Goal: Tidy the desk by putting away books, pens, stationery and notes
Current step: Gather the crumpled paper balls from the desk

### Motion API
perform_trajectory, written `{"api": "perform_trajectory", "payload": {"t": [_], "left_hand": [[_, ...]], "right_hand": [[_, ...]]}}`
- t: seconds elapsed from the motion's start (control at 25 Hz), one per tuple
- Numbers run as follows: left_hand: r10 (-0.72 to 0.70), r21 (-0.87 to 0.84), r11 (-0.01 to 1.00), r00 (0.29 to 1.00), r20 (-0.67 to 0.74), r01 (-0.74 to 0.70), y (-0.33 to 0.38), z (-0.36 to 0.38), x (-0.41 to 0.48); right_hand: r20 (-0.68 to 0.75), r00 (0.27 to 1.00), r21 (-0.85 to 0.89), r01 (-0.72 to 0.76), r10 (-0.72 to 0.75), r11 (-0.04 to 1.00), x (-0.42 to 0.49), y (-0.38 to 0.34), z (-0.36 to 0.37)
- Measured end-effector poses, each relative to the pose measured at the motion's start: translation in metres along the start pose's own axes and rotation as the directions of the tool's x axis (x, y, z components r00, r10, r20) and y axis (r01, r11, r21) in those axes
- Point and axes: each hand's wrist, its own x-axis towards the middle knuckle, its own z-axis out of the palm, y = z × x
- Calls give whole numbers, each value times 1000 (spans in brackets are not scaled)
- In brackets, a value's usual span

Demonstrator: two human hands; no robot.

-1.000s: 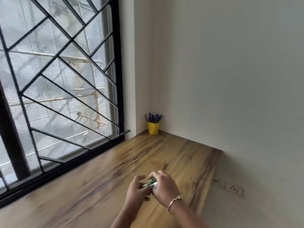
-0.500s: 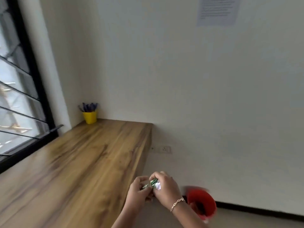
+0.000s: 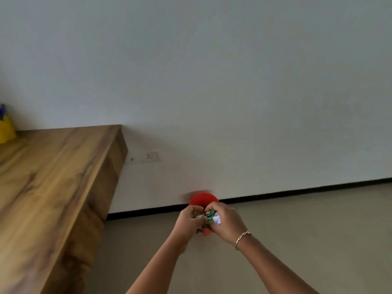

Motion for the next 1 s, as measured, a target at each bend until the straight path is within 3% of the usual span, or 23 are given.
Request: {"api": "perform_trajectory", "payload": {"t": [0.16,0.4,0.8,1.0], "left_hand": [[-108,23,994,989,105,106,2,65,49],[-229,-71,969,967,113,237,3,96,96],[-435,-186,875,895,101,447,-22,62,223],[-538,-229,813,841,58,535,-26,32,310]], "right_hand": [[23,991,-15,-132,132,991,12,66,-35],[148,970,-16,-195,195,981,46,107,-58],[432,862,81,-328,264,941,175,148,-17],[512,795,176,-469,326,866,270,166,9]]}}
